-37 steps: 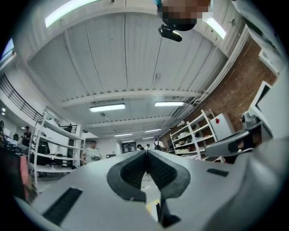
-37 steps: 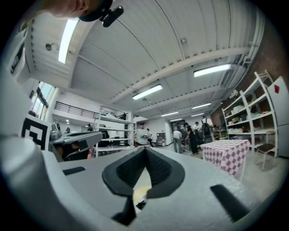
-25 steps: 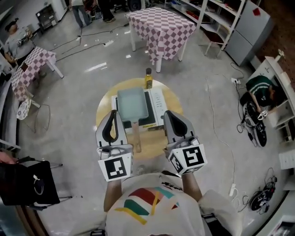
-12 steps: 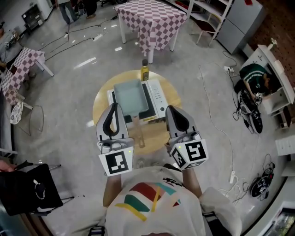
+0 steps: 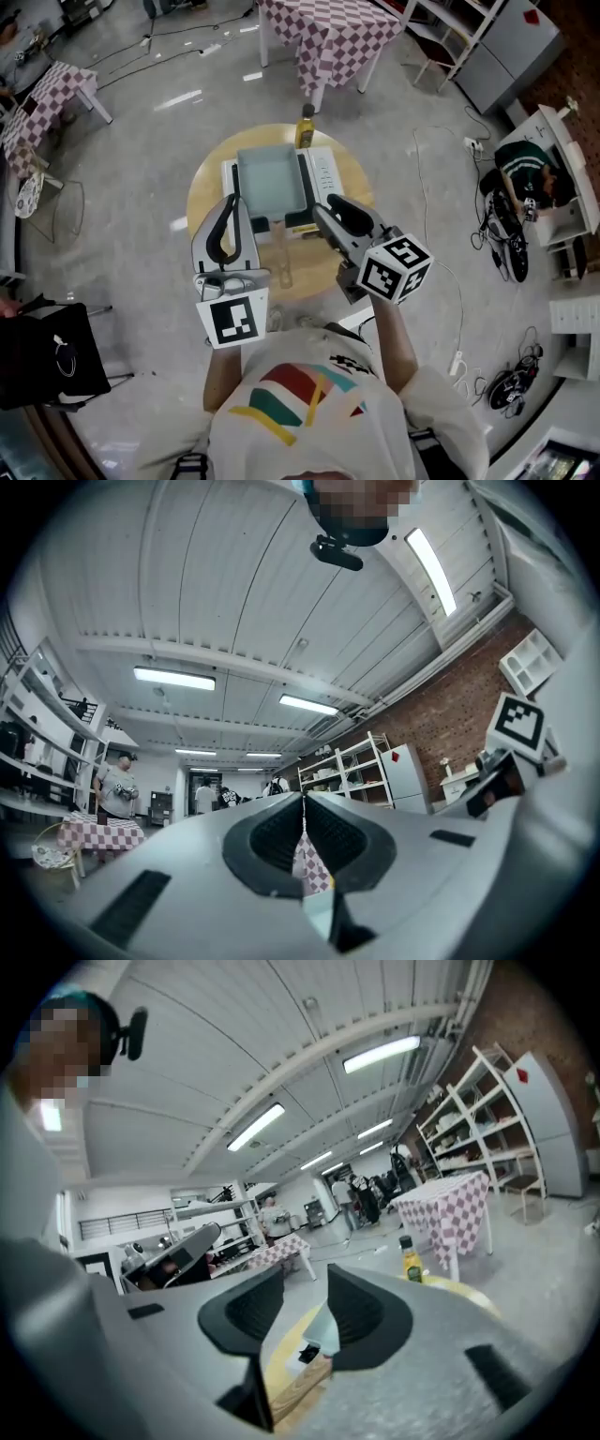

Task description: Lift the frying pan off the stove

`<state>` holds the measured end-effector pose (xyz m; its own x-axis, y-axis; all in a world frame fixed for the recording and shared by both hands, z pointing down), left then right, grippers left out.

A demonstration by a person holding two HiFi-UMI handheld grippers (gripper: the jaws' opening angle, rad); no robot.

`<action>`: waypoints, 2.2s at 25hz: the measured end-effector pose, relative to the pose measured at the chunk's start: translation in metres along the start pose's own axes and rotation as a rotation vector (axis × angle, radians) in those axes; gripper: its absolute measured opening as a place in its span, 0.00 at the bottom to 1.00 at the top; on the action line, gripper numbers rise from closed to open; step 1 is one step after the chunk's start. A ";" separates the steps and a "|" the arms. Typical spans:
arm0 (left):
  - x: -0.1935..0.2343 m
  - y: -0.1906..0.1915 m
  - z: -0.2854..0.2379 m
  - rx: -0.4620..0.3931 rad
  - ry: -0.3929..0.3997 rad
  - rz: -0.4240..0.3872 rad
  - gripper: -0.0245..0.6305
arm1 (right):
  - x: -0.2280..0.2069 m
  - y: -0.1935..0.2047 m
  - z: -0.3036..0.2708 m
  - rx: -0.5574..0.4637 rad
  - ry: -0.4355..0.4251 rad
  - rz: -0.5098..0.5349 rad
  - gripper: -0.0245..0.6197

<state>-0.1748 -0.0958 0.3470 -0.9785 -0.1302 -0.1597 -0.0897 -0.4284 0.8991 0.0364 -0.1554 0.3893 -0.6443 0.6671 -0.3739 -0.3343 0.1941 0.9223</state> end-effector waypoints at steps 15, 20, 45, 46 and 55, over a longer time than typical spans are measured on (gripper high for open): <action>0.012 0.014 0.018 0.093 -0.073 -0.037 0.05 | -0.084 0.160 -0.033 0.405 -0.125 -1.028 0.42; 0.016 0.017 0.028 0.128 -0.097 -0.066 0.05 | -0.077 0.202 -0.042 0.496 -0.172 -1.137 0.42; 0.031 0.026 0.047 0.208 -0.206 -0.149 0.05 | -0.033 0.241 -0.085 0.722 -0.334 -1.417 0.12; 0.032 0.027 0.046 0.205 -0.210 -0.144 0.05 | -0.035 0.243 -0.085 0.721 -0.320 -1.417 0.10; 0.029 0.029 0.044 0.192 -0.214 -0.112 0.05 | -0.035 0.241 -0.085 0.723 -0.299 -1.340 0.06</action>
<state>-0.2143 -0.0728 0.3858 -0.9757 0.1086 -0.1905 -0.2122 -0.2499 0.9447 -0.0802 -0.1929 0.6158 0.0294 -0.1758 -0.9840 -0.0852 0.9804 -0.1777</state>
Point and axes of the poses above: the fingertips, and each gripper's own axes: z backward along the fingers, x to its left, y out of its underside, the point moved 9 cm from there along z, backward along the fingers, and after that the axes turned 15 degrees about -x, right-handed, at the moved point
